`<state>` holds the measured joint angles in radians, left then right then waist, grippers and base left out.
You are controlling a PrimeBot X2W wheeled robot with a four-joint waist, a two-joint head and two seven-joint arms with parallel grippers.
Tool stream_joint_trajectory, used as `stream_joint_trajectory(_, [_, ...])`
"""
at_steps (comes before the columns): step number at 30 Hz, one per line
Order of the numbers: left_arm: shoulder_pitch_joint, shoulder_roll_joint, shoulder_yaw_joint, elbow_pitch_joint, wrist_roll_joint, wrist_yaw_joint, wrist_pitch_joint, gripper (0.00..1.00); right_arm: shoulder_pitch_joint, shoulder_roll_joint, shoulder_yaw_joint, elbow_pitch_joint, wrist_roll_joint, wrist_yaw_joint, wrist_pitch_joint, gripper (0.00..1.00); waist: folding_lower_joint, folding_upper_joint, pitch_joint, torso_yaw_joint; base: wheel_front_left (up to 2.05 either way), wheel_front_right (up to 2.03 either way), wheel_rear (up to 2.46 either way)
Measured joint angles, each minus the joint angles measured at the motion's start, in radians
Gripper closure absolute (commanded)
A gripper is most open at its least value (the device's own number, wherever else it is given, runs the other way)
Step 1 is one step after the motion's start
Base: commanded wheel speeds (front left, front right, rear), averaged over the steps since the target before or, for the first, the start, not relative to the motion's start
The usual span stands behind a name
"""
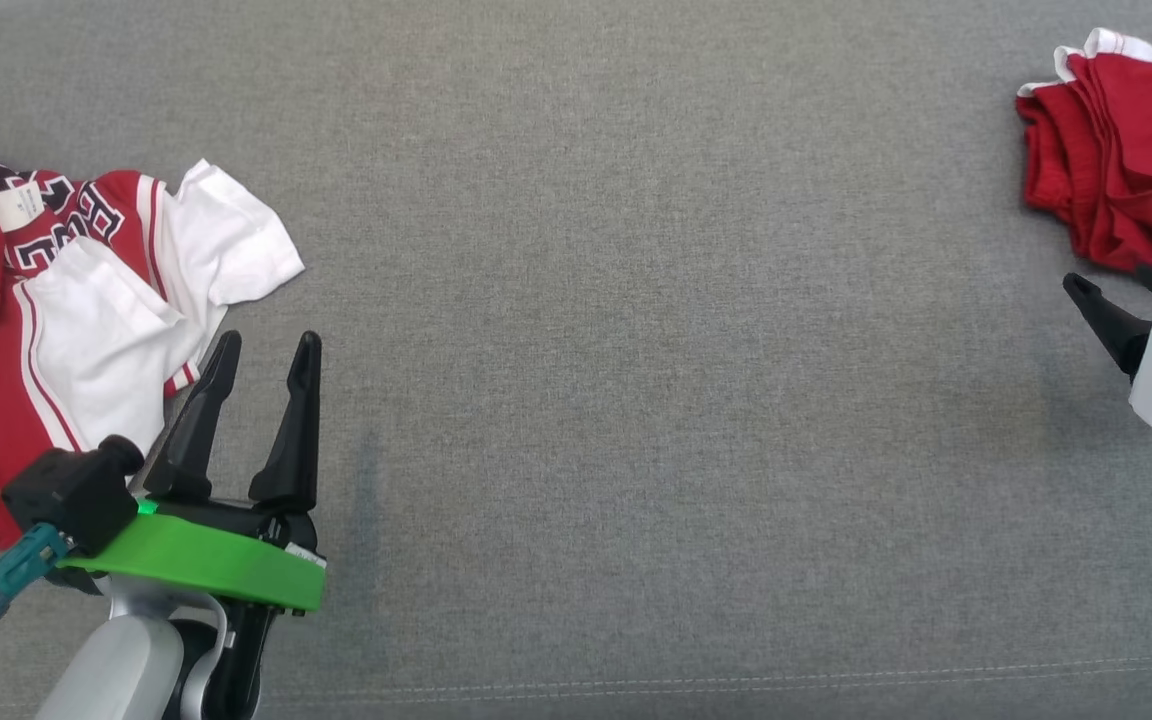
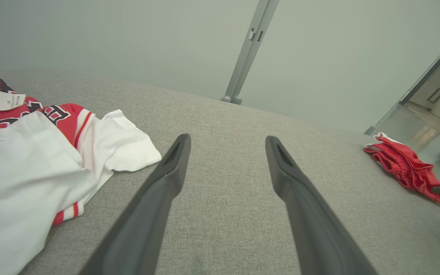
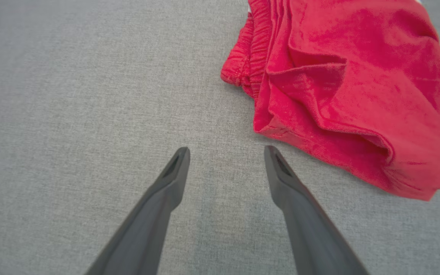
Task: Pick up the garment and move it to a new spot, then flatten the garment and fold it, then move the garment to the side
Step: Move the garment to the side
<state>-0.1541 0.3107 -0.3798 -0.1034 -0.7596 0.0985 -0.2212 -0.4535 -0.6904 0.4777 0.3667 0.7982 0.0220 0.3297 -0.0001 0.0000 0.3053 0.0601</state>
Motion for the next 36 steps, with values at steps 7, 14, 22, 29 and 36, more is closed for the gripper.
stream_joint_trajectory(7, [0.055,0.015,0.017,0.04,-0.001,0.0,-0.001,0.0,0.036,0.023,-0.012,-0.1,-0.052,-0.004,-0.162,0.0,0.0,0.0,-0.078,-0.01,0.0,0.0,0.0])
stream_joint_trajectory(14, [0.111,0.059,0.028,0.079,0.033,0.0,-0.01,0.0,0.128,0.047,-0.008,-0.183,-0.147,-0.069,-0.319,0.0,0.0,0.0,-0.159,-0.019,0.0,0.0,0.0])
stream_joint_trajectory(22, [0.182,0.094,0.056,0.13,0.06,0.008,-0.01,0.0,0.274,0.128,0.044,-0.235,-0.211,-0.131,-0.427,0.0,0.0,0.0,-0.228,-0.05,0.0,0.0,0.0])
stream_joint_trajectory(29, [0.232,0.092,0.071,0.144,0.061,0.008,-0.016,0.0,0.399,0.168,0.011,-0.235,-0.221,-0.146,-0.495,0.0,0.0,0.0,-0.265,-0.096,0.0,0.0,0.0])
stream_joint_trajectory(36, [0.23,0.088,0.099,0.164,0.061,0.017,-0.019,0.0,0.453,0.171,-0.029,-0.23,-0.25,-0.147,-0.528,0.0,0.0,0.0,-0.275,-0.112,0.0,0.0,0.0])
